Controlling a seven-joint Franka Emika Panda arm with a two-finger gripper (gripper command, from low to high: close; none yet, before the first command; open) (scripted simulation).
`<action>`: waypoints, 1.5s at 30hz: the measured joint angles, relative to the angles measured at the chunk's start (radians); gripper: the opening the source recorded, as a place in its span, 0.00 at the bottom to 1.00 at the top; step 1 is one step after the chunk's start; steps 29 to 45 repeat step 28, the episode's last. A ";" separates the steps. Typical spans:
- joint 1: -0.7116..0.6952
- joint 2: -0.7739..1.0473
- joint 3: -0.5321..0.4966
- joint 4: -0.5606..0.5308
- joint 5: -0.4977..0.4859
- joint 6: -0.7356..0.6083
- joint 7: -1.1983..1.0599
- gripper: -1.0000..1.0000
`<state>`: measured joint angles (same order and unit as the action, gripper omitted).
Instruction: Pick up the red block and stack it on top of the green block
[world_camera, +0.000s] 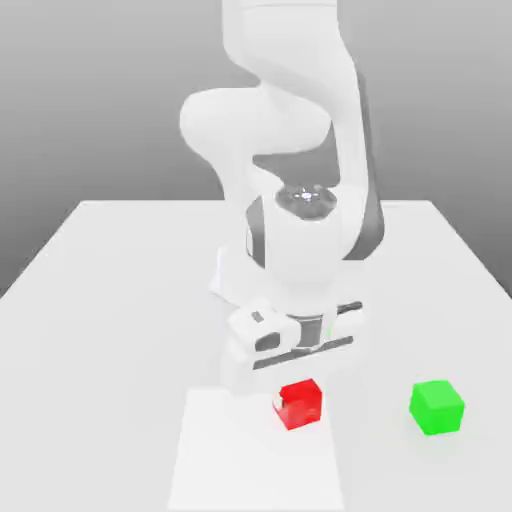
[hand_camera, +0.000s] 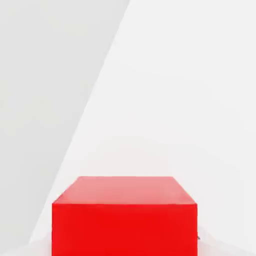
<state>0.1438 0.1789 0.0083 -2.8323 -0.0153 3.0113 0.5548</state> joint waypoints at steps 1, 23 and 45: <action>-0.001 -0.030 0.002 -0.004 0.002 -0.026 -0.002 0.00; 0.326 -0.074 0.137 0.202 -0.022 -0.276 0.599 0.00; 0.336 -0.003 0.119 0.206 -0.051 -0.211 0.623 1.00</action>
